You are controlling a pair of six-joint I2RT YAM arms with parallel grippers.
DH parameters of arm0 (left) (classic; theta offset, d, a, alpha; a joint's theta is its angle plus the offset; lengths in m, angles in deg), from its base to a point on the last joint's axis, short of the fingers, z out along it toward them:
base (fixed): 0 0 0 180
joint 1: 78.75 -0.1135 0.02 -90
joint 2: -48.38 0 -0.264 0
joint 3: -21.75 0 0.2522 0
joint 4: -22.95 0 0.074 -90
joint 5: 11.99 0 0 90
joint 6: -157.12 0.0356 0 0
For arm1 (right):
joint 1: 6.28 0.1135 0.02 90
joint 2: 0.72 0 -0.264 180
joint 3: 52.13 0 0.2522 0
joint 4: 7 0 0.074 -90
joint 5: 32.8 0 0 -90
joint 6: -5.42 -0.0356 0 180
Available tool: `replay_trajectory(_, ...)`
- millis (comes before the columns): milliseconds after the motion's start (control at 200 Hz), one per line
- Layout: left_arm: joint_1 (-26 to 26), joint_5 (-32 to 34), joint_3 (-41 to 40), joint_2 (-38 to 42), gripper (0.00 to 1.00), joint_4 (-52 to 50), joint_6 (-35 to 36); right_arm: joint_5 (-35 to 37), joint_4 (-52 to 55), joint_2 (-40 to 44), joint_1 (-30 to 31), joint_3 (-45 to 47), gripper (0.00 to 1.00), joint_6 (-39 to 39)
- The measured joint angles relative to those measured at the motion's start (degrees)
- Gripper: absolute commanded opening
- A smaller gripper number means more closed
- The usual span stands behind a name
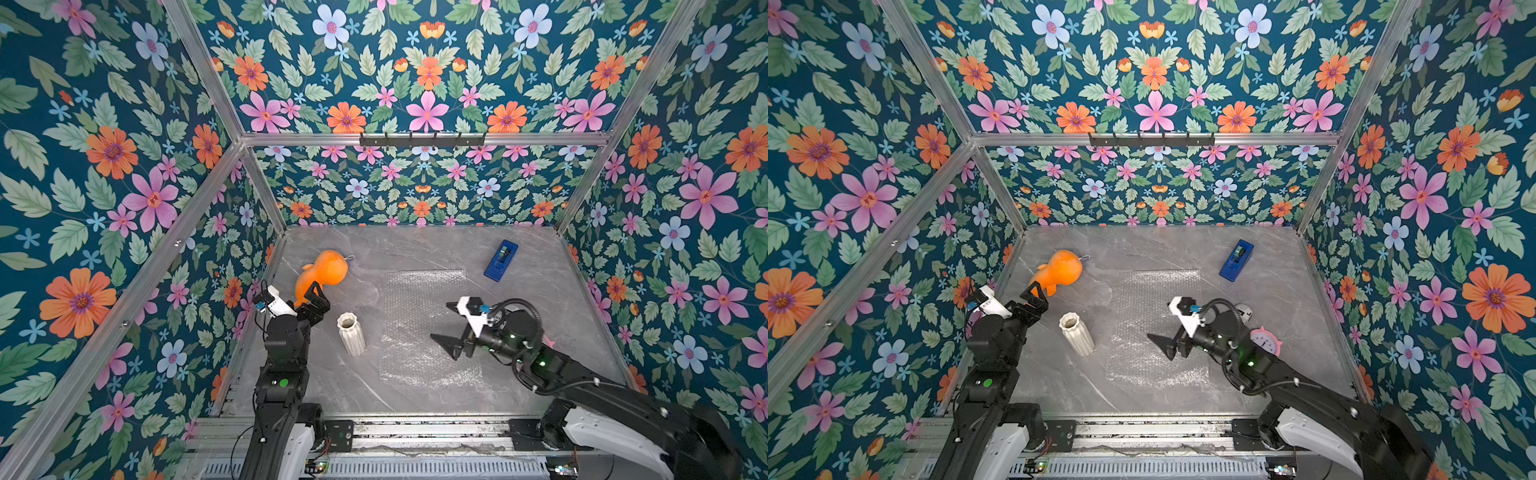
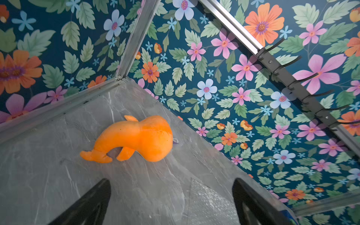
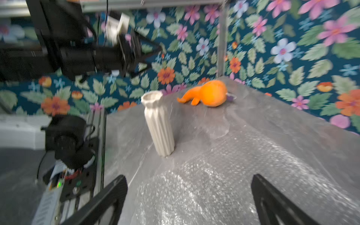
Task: Wrap vases in bubble wrap
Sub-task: Pick up the vase from the center of the board.
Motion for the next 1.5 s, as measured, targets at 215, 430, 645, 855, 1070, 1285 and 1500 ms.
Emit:
replay_trajectory(215,0.0,-3.2,1.8,4.9,0.99,-10.1,-2.2,0.1,-18.6,-27.2,6.2,-8.8,1.00,1.9)
replay_trajectory(430,0.0,-2.7,2.3,7.9,0.99,-16.2,-3.5,-1.5,-33.3,-46.4,7.7,-18.5,1.00,-1.9)
replay_trajectory(645,0.0,-2.5,2.1,8.4,1.00,-18.0,-3.5,-4.3,-39.1,-54.1,8.2,-25.2,1.00,-5.5)
replay_trajectory(855,0.0,-2.7,0.6,8.4,1.00,-17.9,-3.6,-7.6,-40.5,-58.9,9.7,-29.6,1.00,-8.3)
replay_trajectory(1070,0.0,-2.9,0.5,8.3,1.00,-17.8,-3.7,-7.5,-40.0,-62.8,11.0,-34.7,1.00,-8.3)
replay_trajectory(1285,0.0,-2.7,-0.4,8.7,1.00,-17.8,-3.7,-5.6,-39.9,-66.2,11.7,-38.5,0.97,-8.1)
replay_trajectory(1500,0.0,-2.7,-0.2,9.0,0.99,-18.0,-3.7,-4.3,-39.8,-67.8,12.0,-40.2,0.81,-7.1)
